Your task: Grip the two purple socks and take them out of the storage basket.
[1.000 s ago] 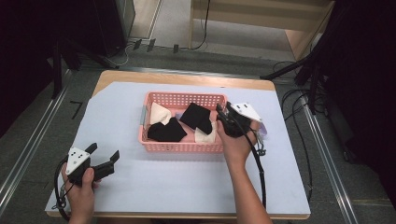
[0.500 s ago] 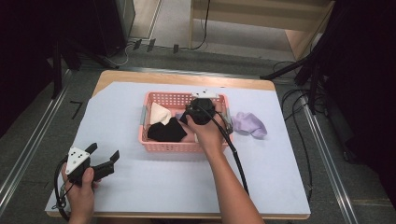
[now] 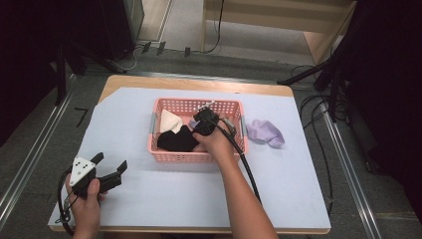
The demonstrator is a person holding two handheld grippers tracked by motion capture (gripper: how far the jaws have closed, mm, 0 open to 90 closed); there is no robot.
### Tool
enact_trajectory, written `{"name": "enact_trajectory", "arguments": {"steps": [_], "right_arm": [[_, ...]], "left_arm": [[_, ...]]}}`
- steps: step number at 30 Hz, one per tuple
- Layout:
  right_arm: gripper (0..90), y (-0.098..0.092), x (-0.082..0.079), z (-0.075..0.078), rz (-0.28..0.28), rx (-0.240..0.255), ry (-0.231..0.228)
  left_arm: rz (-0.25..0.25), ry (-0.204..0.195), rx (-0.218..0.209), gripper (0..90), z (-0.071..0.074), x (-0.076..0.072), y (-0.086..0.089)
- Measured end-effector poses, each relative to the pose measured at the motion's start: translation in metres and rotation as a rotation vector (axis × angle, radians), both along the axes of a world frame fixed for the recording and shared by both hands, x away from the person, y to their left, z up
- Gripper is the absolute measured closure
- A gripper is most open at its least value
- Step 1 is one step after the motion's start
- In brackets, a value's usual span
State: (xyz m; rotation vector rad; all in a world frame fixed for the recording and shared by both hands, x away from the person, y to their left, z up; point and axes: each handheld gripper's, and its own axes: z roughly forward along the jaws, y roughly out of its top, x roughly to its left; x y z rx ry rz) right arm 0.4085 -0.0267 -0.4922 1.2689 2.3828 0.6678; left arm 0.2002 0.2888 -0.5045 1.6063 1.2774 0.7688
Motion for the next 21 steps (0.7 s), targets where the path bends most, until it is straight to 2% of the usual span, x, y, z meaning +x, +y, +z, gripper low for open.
{"name": "enact_trajectory", "arguments": {"steps": [2,4,5,6,7,8,9,10,11,12,13,14,15,16,17,18,19,20,21], "right_arm": [[48.0,0.001,-0.001,0.0,0.008,-0.018,-0.013],[69.2,-0.001,-0.002,0.002,0.023,-0.041,-0.028],[75.3,-0.002,-0.003,0.006,0.018,-0.027,-0.038],[77.3,-0.003,-0.004,0.009,0.01,0.007,-0.035],[78.1,-0.005,-0.005,0.013,0.017,0.083,-0.034],[78.4,-0.007,-0.007,0.019,0.037,0.183,-0.049],[78.5,-0.009,-0.008,0.023,0.071,0.238,-0.069],[78.5,-0.01,-0.01,0.028,0.104,0.326,-0.073],[78.3,-0.012,-0.013,0.032,0.178,0.421,-0.071],[77.8,-0.013,-0.013,0.034,0.227,0.462,-0.062],[76.7,-0.013,-0.014,0.034,0.29,0.515,-0.032],[74.7,-0.014,-0.012,0.032,0.302,0.529,0.0],[71.2,-0.014,-0.01,0.029,0.259,0.507,0.022],[64.8,-0.014,-0.007,0.026,0.175,0.457,0.026],[57.0,-0.014,-0.005,0.023,0.063,0.378,0.007],[53.8,-0.015,-0.003,0.021,0.003,0.323,-0.015],[51.9,-0.018,-0.001,0.018,-0.044,0.255,-0.058],[50.8,-0.02,0.0,0.018,-0.07,0.21,-0.092],[51.6,-0.022,0.001,0.019,-0.094,0.201,-0.126]], "left_arm": [[-0.001,0.0,0.001,14.3,0.0,0.0,0.0],[-0.001,0.001,0.002,14.3,0.0,0.0,0.0],[0.0,0.001,0.003,14.3,0.0,0.0,0.0],[-0.001,0.001,0.004,14.3,0.0,0.0,0.0],[-0.001,0.001,0.003,14.3,0.0,0.0,0.0],[-0.001,0.0,0.002,14.3,0.0,0.0,0.0],[0.0,0.003,0.004,14.3,0.0,0.0,0.0],[0.001,0.002,0.004,14.3,0.0,0.0,0.0],[0.001,0.003,0.005,14.3,0.0,0.0,0.0],[0.0,0.003,0.004,14.3,0.0,0.0,0.0],[0.0,0.004,0.006,14.3,0.0,0.0,0.0],[0.002,0.004,0.007,14.3,0.0,0.0,0.0],[0.003,0.003,0.008,14.3,0.0,0.0,0.0],[0.003,0.002,0.008,14.3,0.0,0.0,0.0],[0.001,0.002,0.006,14.3,0.0,0.0,0.0],[0.001,0.002,0.006,14.3,0.0,0.0,0.0],[0.002,0.0,0.005,14.3,0.0,0.0,0.0],[0.001,0.0,0.004,14.3,0.0,0.0,0.0],[0.001,0.001,0.005,14.3,0.0,0.0,0.0]]}}
